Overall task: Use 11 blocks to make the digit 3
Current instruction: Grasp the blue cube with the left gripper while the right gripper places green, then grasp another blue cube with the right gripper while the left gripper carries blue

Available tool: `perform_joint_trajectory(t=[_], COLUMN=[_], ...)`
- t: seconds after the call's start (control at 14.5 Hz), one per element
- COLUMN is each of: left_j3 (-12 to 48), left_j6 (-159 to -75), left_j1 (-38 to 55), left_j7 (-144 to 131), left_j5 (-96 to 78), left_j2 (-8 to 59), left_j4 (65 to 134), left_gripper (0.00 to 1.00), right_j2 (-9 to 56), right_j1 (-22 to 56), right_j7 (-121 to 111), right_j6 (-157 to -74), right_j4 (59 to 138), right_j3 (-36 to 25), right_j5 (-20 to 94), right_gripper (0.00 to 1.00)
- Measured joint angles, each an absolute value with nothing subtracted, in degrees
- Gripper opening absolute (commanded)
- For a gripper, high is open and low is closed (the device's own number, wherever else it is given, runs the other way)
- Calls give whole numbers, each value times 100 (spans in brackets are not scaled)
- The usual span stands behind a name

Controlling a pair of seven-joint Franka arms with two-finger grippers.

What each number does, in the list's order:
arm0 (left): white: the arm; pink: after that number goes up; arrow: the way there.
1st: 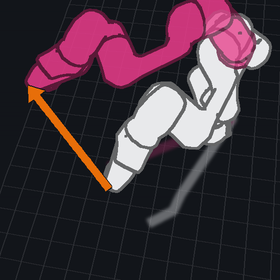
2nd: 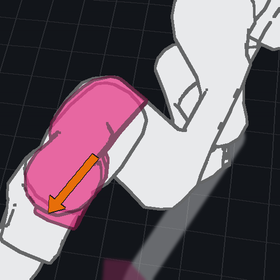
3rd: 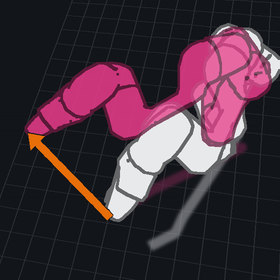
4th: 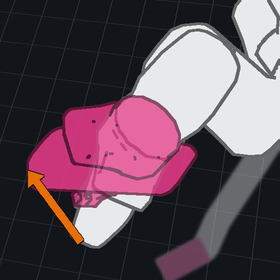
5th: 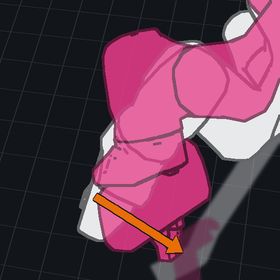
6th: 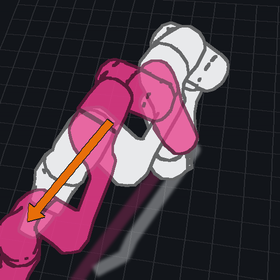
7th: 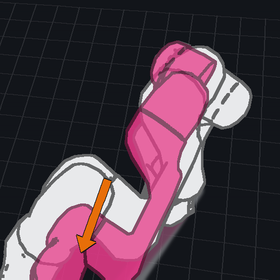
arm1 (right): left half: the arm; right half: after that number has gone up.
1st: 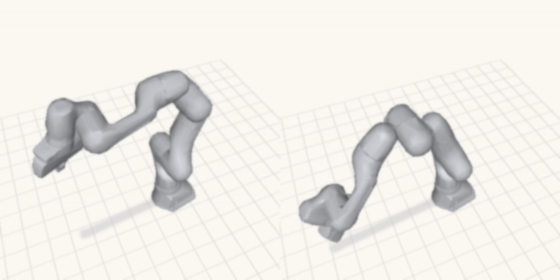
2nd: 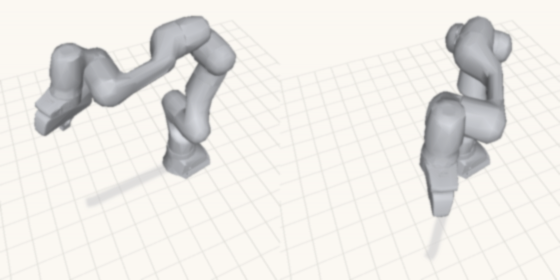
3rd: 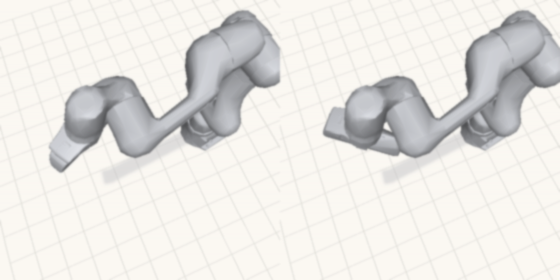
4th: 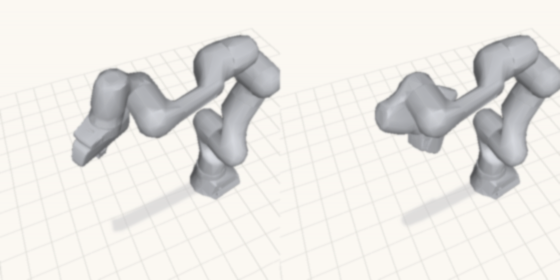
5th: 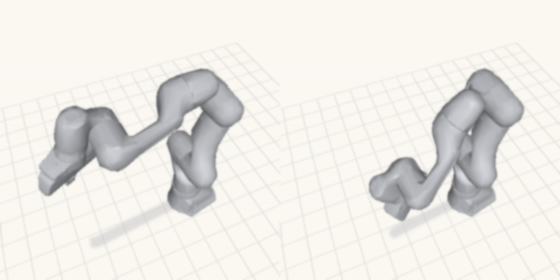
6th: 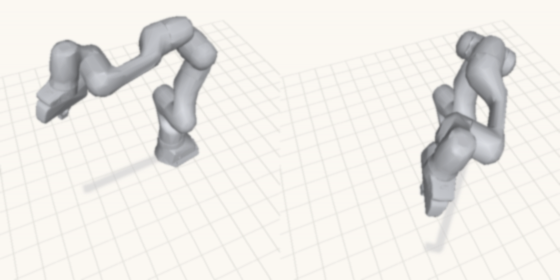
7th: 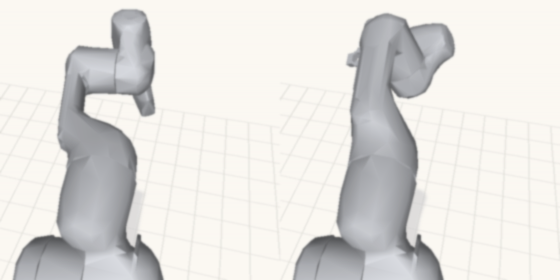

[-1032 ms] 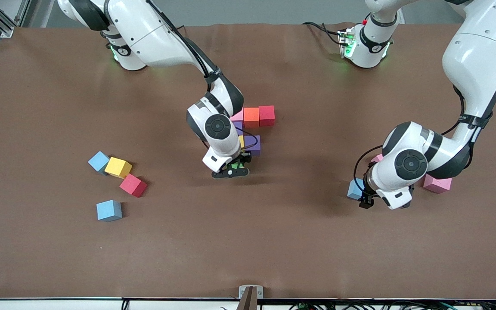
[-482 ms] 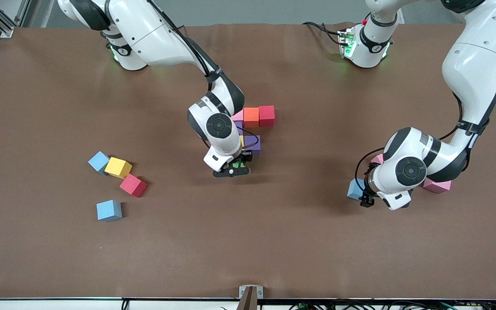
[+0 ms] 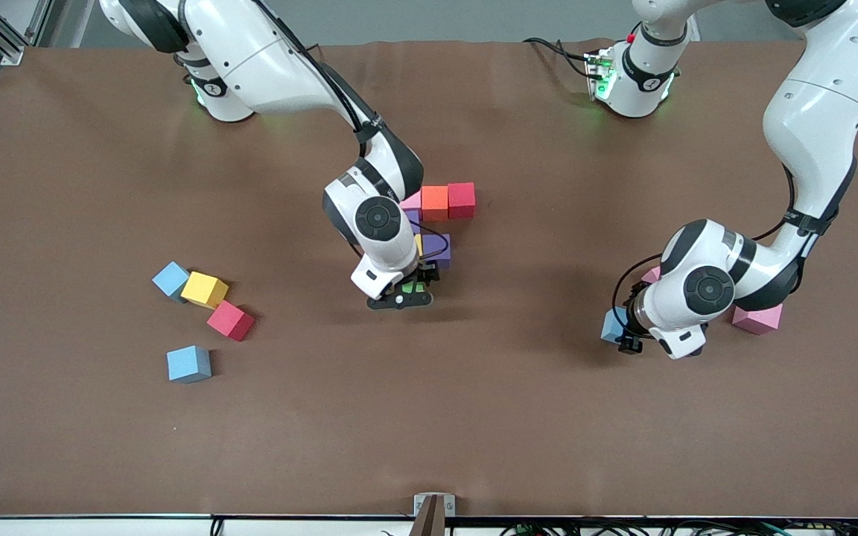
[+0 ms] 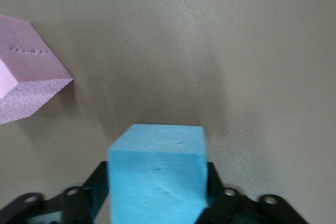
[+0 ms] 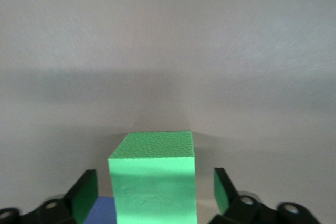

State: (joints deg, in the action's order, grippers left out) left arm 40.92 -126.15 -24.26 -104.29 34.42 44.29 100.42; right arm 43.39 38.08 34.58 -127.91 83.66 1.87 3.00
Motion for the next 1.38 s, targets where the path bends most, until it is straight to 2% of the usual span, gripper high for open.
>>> perform_joint_trajectory(t=[0.07,0.21,0.41,0.62,0.89,1.38], left_j3=[4092,4094,4185,4603,5121,5120], left_j6=[-12632,-12638,-12648,-12649,-12504,-12462], left_j1=[-2428,-2424,-2425,-2409,-2263,-875], left_j7=[-10429,-10429,-10595,-11182,-12402,-14751], left_j5=[3442,3442,3442,3442,3442,3442], left_j2=[4421,4418,4416,4405,4399,4405], left_j4=[10043,10044,10039,10036,10058,10165], left_gripper=[31,18,17,15,14,14], right_j2=[4311,4215,3988,3812,3781,3812], right_j1=[3759,3585,3007,2286,1439,246], right_j7=[3460,3460,3036,1752,251,-1447], right_j6=[-12521,-12136,-11855,-11375,-11229,-11436], right_j4=[8160,7914,7809,7802,7825,7936], right_j3=[180,172,180,171,145,139], right_j5=[302,302,298,289,274,189], right_gripper=[100,100,100,100,100,100])
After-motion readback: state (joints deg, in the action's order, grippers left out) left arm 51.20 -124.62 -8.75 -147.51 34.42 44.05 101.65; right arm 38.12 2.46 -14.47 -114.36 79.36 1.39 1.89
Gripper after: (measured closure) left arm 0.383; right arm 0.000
